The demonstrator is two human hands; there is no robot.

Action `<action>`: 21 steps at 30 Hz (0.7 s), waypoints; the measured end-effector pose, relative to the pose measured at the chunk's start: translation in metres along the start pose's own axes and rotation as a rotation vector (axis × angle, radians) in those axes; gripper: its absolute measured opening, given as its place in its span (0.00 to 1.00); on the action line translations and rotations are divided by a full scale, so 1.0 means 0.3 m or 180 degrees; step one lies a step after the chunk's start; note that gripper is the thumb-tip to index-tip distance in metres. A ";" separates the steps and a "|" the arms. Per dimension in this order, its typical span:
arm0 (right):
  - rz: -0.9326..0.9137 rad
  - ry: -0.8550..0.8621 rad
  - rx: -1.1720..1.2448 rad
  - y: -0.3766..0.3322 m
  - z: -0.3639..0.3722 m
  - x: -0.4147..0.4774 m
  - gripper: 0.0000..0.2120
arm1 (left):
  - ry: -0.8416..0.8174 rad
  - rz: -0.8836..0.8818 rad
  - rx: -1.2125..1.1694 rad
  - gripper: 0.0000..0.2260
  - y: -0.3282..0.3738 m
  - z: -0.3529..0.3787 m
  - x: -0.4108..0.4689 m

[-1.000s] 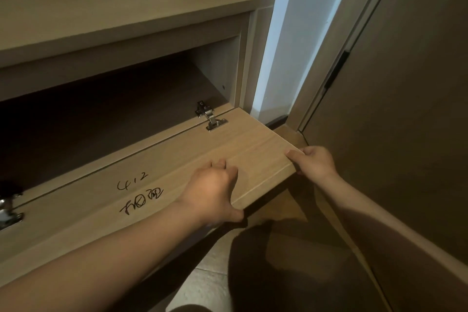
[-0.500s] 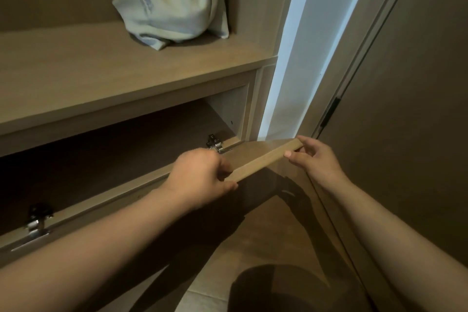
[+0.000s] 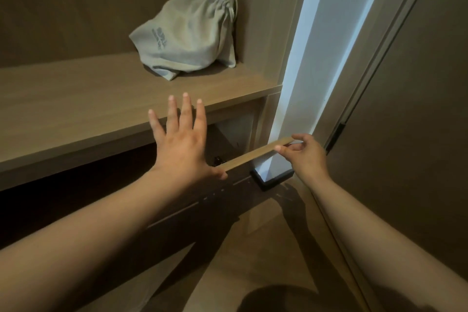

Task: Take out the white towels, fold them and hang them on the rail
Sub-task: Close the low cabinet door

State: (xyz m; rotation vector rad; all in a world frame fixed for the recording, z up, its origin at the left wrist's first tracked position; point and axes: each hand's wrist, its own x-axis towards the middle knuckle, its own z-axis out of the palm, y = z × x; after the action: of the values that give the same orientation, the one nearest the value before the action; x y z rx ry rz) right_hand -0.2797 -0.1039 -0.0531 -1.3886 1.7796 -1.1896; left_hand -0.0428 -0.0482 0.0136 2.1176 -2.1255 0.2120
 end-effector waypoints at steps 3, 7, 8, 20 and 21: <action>0.0070 0.0064 -0.0052 -0.017 0.026 0.039 0.28 | -0.0106 -0.0161 0.0001 0.62 -0.027 -0.008 0.032; 0.0088 0.0157 -0.0243 -0.043 0.061 0.081 0.22 | 0.0005 -0.0022 0.0209 0.54 -0.055 -0.033 0.058; 0.0074 0.0138 -0.0316 -0.046 0.072 0.087 0.20 | 0.0051 0.0027 0.0207 0.52 -0.060 -0.038 0.063; -0.0285 -0.0106 0.0064 -0.078 0.176 0.144 0.14 | 0.0444 0.0067 -0.0122 0.33 -0.110 -0.023 0.129; -0.0312 -0.0164 0.0126 -0.076 0.182 0.145 0.13 | 0.0477 0.0067 -0.0143 0.32 -0.112 -0.018 0.133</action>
State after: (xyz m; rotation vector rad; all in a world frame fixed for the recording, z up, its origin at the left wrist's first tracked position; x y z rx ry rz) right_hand -0.2359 -0.1629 -0.0529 -1.4849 1.6605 -1.2218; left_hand -0.0095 -0.0863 0.0269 1.9884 -2.0487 0.3119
